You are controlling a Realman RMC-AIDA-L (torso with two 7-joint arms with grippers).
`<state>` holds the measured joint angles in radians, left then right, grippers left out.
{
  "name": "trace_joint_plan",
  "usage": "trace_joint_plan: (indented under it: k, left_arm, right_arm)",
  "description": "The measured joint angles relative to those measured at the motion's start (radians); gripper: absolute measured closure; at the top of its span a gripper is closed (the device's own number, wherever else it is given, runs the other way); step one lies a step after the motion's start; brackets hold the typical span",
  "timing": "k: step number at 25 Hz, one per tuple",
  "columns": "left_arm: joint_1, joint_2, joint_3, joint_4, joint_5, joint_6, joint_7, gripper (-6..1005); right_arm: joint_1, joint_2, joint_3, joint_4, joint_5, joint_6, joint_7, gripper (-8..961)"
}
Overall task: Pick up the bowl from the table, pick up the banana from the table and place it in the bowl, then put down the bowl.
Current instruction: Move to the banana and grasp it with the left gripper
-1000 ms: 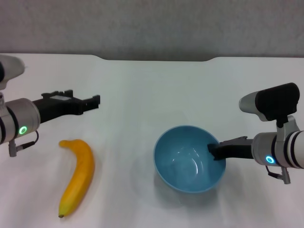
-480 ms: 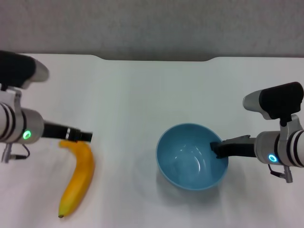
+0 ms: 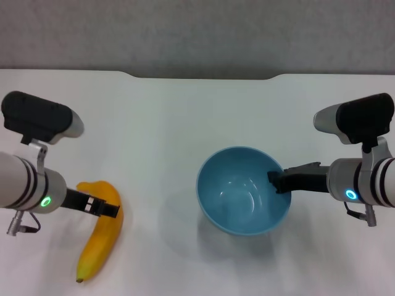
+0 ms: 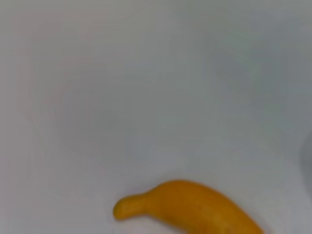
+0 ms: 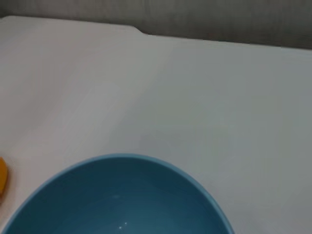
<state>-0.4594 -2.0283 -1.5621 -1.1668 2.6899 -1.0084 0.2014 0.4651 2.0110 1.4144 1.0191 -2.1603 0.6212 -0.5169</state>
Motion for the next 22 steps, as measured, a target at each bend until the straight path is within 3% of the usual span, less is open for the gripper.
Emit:
trace_joint_plan:
  k: [3, 22]
  left_arm:
    - [-0.014, 0.0, 0.052, 0.007, 0.03, -0.008, -0.048, 145]
    - [-0.036, -0.004, 0.08, 0.067, 0.001, -0.002, -0.08, 149]
  right_arm:
    - [-0.007, 0.0, 0.006, 0.004, -0.003, 0.0, 0.0, 932]
    - [-0.008, 0.0, 0.024, 0.021, -0.006, -0.007, -0.003, 932]
